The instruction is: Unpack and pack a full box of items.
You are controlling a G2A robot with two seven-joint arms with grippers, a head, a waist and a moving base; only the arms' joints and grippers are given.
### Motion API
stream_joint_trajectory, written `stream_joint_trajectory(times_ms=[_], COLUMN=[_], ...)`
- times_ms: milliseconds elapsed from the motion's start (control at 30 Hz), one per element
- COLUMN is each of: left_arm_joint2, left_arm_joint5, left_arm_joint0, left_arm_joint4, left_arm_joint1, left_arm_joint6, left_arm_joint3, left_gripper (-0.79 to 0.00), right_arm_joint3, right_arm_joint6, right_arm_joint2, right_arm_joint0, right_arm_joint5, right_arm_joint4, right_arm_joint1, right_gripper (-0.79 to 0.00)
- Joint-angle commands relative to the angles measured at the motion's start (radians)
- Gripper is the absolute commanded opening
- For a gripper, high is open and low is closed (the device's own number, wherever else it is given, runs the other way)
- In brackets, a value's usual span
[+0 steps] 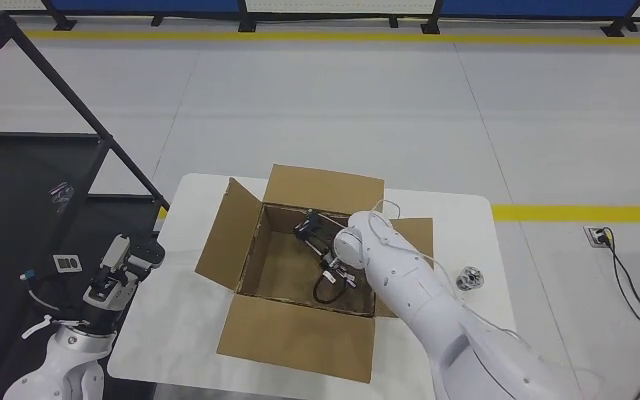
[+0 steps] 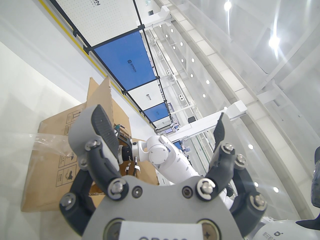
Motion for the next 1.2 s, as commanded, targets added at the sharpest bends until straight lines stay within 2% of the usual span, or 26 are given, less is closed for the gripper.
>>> stream_joint_trajectory(times_ms=[0,233,500,700,833,967,1167], left_arm_joint2=[0.000,0.000,0.000,0.000,0.000,0.000,0.000], left_arm_joint5=[0.000,0.000,0.000,0.000,0.000,0.000,0.000], left_arm_joint0=[0.000,0.000,0.000,0.000,0.000,0.000,0.000], left_arm_joint4=[0.000,0.000,0.000,0.000,0.000,0.000,0.000], left_arm_joint1=[0.000,0.000,0.000,0.000,0.000,0.000,0.000], left_arm_joint6=[0.000,0.000,0.000,0.000,0.000,0.000,0.000], left_arm_joint3=[0.000,0.000,0.000,0.000,0.000,0.000,0.000], left_gripper=[0.000,0.000,0.000,0.000,0.000,0.000,0.000], right_arm_joint3=[-0.016,-0.108,-0.328,-0.684,-1.039,-1.293,-1.636], right_arm_joint6=[0.010,0.021,0.080,0.216,0.343,0.399,0.431], right_arm_joint2=[0.005,0.056,0.153,0.302,0.457,0.567,0.776], right_arm_joint0=[0.002,0.008,-0.047,-0.188,-0.375,-0.513,-0.742], right_arm_joint5=[-0.014,-0.161,-0.163,-0.120,-0.111,-0.089,0.045], right_arm_joint4=[0.001,0.050,0.045,0.007,-0.010,-0.045,-0.176], right_arm_joint1=[0.003,0.037,0.126,0.228,0.301,0.340,0.387], right_gripper=[-0.785,-0.785,-0.785,-0.785,-0.785,-0.785,-0.785])
